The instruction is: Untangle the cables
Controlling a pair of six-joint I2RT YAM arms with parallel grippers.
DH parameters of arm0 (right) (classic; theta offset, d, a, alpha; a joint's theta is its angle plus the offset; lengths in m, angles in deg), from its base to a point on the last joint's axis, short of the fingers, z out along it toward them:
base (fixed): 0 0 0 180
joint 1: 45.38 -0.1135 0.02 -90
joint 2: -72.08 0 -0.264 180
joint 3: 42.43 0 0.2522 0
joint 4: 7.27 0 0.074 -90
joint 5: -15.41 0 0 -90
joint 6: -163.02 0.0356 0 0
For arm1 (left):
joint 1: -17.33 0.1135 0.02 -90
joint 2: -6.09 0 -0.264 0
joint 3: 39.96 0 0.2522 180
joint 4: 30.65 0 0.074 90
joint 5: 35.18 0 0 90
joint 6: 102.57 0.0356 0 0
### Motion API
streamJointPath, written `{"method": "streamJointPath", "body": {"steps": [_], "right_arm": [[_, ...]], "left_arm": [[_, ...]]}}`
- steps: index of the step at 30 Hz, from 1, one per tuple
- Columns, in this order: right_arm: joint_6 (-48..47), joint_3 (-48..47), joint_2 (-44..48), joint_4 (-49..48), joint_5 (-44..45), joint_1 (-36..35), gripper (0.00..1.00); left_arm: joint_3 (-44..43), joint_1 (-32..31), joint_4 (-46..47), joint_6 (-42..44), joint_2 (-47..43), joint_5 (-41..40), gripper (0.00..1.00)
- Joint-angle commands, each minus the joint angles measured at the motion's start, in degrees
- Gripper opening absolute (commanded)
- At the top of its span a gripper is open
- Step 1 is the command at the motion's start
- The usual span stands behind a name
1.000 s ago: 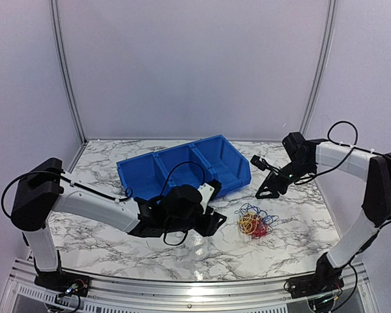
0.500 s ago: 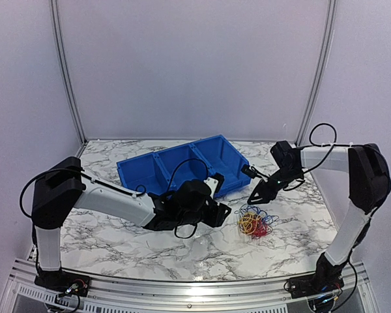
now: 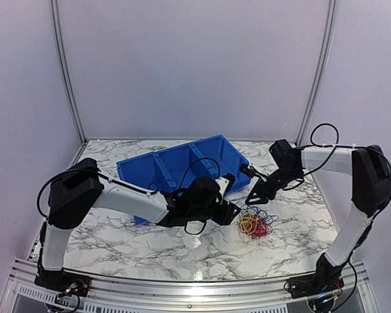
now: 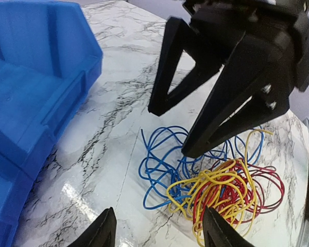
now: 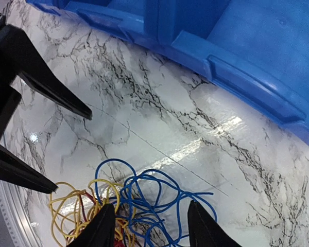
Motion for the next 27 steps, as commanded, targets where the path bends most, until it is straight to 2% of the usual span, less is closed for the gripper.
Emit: {"method": "streamJointPath", "body": {"steps": [1, 4, 8, 12, 27], "right_arm": [[-1.8, 1.57, 5.5, 1.33, -0.06, 1.19, 0.58], [-1.97, 3.72, 8.25, 1.53, 1.63, 1.48, 0.62], [-1.42, 6.13, 10.26, 1.33, 1.86, 1.95, 0.63], [-1.53, 8.1, 10.76, 0.15, 2.31, 1.92, 0.62], [1.77, 1.23, 1.03, -5.14, 1.44, -1.09, 0.43]], "left_arm": [[-2.87, 1.64, 0.53, 9.53, 2.95, 5.13, 0.59], [-3.79, 3.27, 0.47, 12.34, 4.29, 8.85, 0.56], [-5.65, 3.84, 0.46, 15.8, 6.31, 10.43, 0.52], [-8.8, 3.85, 0.23, 15.83, 8.68, 10.89, 0.51], [-4.73, 3.84, 0.21, 14.14, 4.18, 10.0, 0.51]]}}
